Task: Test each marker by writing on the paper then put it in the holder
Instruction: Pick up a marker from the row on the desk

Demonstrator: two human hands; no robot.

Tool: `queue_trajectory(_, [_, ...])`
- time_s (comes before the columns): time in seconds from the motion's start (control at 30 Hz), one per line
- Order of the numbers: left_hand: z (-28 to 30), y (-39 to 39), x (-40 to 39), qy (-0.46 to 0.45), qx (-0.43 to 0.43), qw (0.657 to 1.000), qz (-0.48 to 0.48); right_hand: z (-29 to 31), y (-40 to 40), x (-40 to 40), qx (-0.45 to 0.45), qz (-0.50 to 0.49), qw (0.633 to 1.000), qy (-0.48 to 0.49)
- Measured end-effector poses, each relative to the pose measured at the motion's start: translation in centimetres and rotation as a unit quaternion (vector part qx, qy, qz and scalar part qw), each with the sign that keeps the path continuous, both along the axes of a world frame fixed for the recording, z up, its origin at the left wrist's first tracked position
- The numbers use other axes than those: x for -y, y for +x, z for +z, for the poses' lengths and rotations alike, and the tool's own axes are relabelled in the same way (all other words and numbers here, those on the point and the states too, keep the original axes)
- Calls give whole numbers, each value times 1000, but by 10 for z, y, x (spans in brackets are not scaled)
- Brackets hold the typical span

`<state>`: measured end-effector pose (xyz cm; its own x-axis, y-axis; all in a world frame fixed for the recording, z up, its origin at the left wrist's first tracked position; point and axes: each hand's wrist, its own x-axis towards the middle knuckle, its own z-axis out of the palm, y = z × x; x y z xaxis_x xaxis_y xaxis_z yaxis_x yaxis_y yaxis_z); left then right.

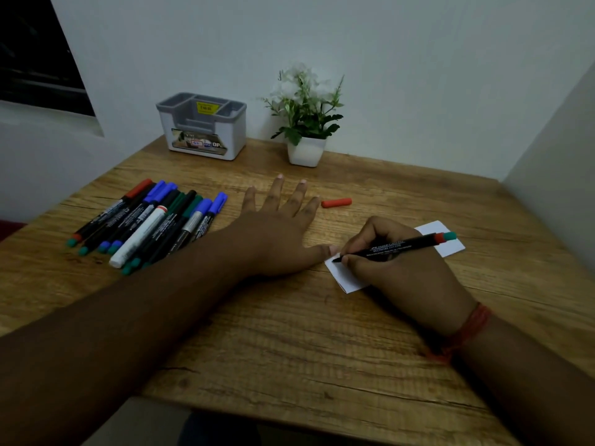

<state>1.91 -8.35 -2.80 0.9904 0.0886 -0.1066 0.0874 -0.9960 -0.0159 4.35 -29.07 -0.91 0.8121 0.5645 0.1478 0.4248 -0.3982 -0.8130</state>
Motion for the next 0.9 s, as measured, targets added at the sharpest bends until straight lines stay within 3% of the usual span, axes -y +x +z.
queue_trajectory(0.9, [2, -1, 1, 3, 2, 1000, 6, -2, 3, 0, 15, -5, 1000, -6])
